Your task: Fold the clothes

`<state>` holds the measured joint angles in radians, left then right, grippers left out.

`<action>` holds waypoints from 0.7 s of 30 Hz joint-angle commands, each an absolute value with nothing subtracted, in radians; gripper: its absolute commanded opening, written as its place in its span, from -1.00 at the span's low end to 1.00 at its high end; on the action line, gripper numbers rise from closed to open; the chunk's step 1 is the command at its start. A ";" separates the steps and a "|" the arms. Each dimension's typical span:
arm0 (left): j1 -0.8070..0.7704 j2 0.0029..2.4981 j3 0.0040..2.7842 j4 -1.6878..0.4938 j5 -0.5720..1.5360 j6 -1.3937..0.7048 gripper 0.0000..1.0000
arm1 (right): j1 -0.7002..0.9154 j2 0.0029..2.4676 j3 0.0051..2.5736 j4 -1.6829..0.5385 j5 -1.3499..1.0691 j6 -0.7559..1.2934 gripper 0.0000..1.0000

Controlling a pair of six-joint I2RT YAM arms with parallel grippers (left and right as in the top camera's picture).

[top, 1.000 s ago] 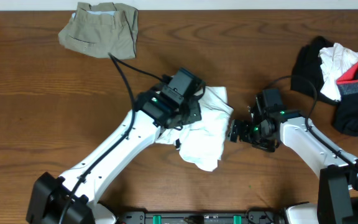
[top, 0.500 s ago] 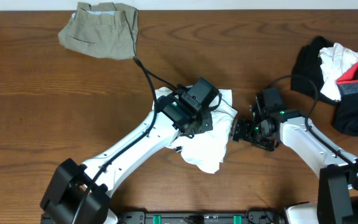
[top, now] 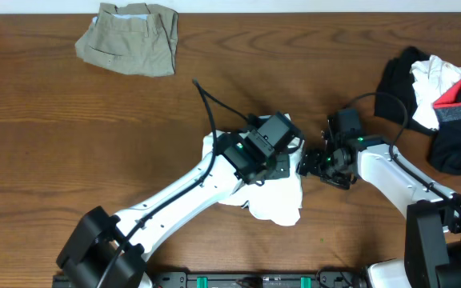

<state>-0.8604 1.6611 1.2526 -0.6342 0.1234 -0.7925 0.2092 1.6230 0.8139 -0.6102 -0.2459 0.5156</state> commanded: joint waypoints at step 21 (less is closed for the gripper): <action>-0.925 1.840 1.274 -0.510 0.123 -0.798 0.03 | 0.229 1.681 0.790 -0.606 -0.234 0.523 0.71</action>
